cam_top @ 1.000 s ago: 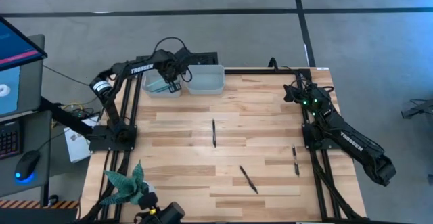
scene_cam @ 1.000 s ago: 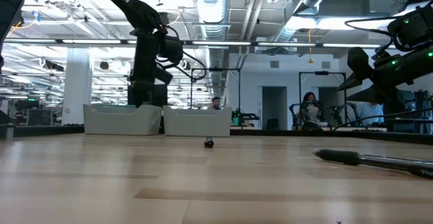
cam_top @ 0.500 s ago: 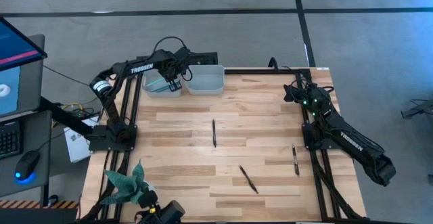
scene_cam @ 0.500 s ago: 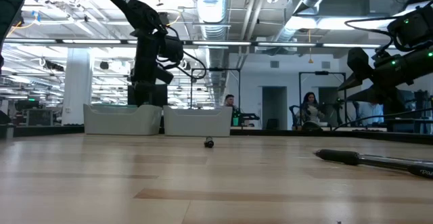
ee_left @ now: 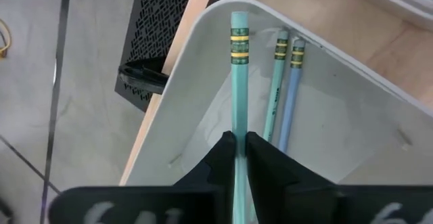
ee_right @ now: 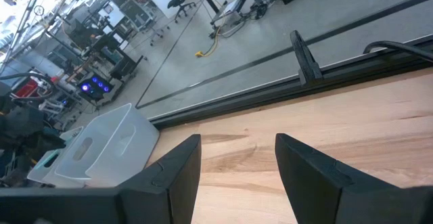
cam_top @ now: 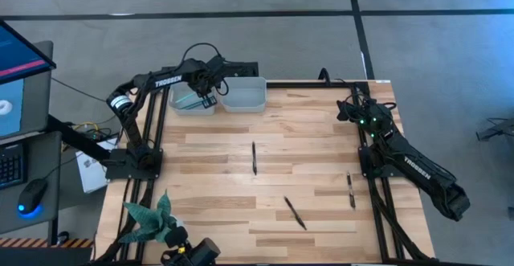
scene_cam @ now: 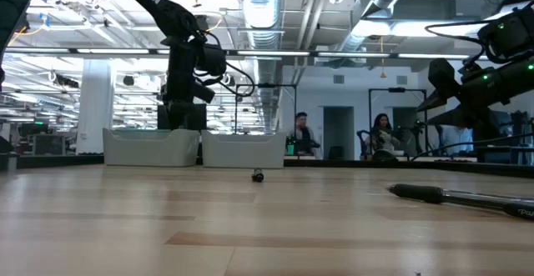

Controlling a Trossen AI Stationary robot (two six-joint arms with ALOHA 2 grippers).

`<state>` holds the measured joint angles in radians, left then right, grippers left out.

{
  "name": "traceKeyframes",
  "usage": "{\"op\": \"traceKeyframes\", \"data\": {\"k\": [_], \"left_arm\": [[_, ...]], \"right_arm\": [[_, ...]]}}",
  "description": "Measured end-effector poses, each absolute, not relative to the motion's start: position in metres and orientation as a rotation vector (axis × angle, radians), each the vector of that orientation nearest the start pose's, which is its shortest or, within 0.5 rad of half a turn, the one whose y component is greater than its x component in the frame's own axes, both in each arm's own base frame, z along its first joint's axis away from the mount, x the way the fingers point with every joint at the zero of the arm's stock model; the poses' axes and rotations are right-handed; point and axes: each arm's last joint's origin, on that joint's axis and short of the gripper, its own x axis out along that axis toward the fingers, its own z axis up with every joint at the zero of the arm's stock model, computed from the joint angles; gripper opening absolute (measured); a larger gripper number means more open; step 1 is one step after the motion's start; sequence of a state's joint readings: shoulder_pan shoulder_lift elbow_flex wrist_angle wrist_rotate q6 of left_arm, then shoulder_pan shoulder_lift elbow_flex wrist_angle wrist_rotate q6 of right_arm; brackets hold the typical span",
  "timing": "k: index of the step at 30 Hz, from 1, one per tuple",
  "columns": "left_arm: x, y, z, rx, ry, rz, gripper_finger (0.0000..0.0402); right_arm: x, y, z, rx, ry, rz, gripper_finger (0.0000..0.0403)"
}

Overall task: Sort pens & pencils
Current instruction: Put the green pencil into the left gray bin, then put the right black pen into the right gray bin

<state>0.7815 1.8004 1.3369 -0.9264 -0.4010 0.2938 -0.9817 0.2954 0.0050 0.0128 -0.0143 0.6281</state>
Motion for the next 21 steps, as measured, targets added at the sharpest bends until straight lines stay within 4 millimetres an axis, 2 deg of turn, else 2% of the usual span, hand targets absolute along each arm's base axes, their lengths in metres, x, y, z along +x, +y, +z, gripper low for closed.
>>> {"op": "traceKeyframes", "data": {"k": [13, 21], "left_arm": [[0.2354, 0.2494, 0.2118, -0.064, 1.557, 0.752, 0.0071], [0.2335, 0.2457, 0.2162, -0.091, 1.553, 0.775, 0.0082]], "right_arm": [[0.0628, -0.0932, 0.1412, 0.713, -0.057, -1.015, 0.0212], [0.0628, -0.0932, 0.1411, 0.713, -0.057, -1.015, 0.0212]]}}
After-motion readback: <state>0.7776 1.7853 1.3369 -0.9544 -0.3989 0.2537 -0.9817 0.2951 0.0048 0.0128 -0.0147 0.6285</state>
